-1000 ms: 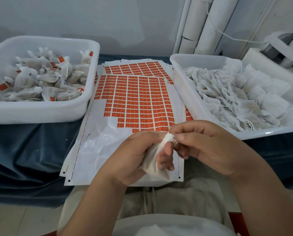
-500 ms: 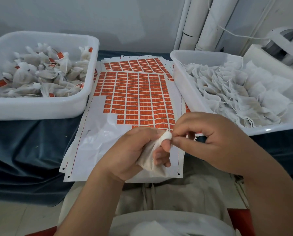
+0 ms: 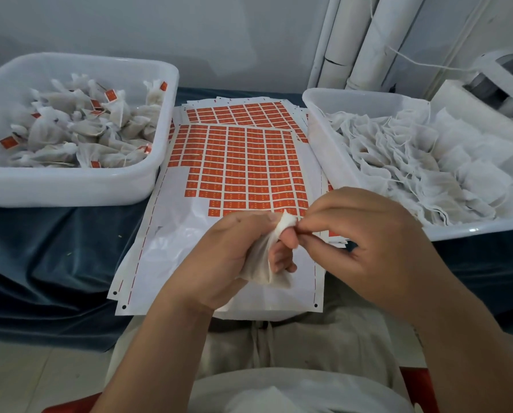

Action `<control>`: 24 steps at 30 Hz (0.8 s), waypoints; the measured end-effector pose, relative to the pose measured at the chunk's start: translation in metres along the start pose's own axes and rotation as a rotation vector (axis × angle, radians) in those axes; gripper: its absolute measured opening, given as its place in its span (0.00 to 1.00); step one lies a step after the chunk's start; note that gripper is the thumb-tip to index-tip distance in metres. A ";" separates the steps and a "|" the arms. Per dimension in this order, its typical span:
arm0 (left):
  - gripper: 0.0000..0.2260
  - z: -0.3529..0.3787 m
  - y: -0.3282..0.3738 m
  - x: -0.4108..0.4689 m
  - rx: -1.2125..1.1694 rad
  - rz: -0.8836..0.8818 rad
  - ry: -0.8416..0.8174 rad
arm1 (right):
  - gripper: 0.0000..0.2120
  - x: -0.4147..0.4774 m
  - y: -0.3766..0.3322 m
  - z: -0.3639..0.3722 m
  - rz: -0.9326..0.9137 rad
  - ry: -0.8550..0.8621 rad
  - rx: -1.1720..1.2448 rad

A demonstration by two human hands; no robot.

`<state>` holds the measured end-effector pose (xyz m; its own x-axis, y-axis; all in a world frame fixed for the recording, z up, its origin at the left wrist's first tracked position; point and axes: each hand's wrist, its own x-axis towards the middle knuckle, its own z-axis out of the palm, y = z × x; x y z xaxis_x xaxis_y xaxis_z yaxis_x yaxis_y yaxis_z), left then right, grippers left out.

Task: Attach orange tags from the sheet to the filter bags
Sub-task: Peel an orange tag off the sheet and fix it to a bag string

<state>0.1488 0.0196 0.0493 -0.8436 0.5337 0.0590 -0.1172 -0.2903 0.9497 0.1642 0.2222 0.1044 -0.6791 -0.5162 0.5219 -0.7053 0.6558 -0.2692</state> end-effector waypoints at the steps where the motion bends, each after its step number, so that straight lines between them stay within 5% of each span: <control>1: 0.18 0.000 0.001 -0.001 0.024 -0.007 0.009 | 0.07 0.000 -0.001 0.001 0.004 0.002 0.005; 11: 0.20 0.015 0.011 -0.003 0.405 -0.020 0.224 | 0.05 0.000 -0.008 -0.005 0.320 -0.116 0.103; 22: 0.04 0.030 0.002 0.002 0.470 0.108 0.327 | 0.07 -0.001 0.000 -0.016 0.442 -0.200 0.335; 24: 0.10 0.029 0.003 0.001 0.481 0.118 0.323 | 0.08 -0.001 0.001 -0.012 0.455 -0.199 0.414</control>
<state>0.1630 0.0424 0.0616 -0.9621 0.2289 0.1480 0.1744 0.0995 0.9796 0.1667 0.2297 0.1135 -0.9252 -0.3555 0.1326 -0.3314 0.5869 -0.7387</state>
